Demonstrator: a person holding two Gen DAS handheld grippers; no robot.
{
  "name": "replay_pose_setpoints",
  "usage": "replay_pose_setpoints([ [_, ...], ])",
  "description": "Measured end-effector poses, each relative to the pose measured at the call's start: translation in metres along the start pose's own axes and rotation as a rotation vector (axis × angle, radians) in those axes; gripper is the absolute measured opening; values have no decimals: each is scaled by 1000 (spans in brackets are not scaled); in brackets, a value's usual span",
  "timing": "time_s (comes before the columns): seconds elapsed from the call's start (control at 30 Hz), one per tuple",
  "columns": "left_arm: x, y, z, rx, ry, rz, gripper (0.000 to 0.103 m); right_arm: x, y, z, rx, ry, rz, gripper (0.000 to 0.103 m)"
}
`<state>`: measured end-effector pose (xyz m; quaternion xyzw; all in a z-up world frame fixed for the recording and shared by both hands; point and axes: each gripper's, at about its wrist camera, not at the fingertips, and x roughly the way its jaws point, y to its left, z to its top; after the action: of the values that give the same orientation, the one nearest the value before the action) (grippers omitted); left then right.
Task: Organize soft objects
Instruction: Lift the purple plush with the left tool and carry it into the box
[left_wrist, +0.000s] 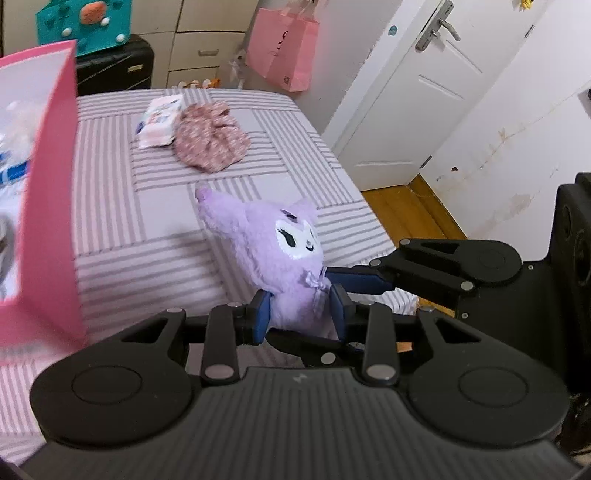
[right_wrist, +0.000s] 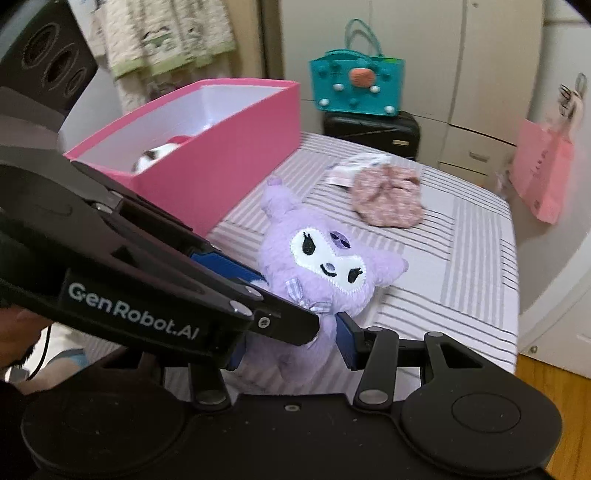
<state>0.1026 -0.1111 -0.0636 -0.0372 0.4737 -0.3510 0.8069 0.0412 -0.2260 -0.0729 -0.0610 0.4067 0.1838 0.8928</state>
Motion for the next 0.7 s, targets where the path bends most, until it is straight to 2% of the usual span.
replay_pose_setpoints([
  [0.3, -56, 15, -25, -23, -8, -15, 33, -27, 47, 10, -54, -7, 78, 54],
  [0.47, -86, 21, -28, -16, -22, -8, 33, -39, 74, 25, -138, -18, 89, 54],
  [0.7, -124, 37, -26, -1, -85, 6, 34, -44, 99, 53, -212, -69, 105, 54],
])
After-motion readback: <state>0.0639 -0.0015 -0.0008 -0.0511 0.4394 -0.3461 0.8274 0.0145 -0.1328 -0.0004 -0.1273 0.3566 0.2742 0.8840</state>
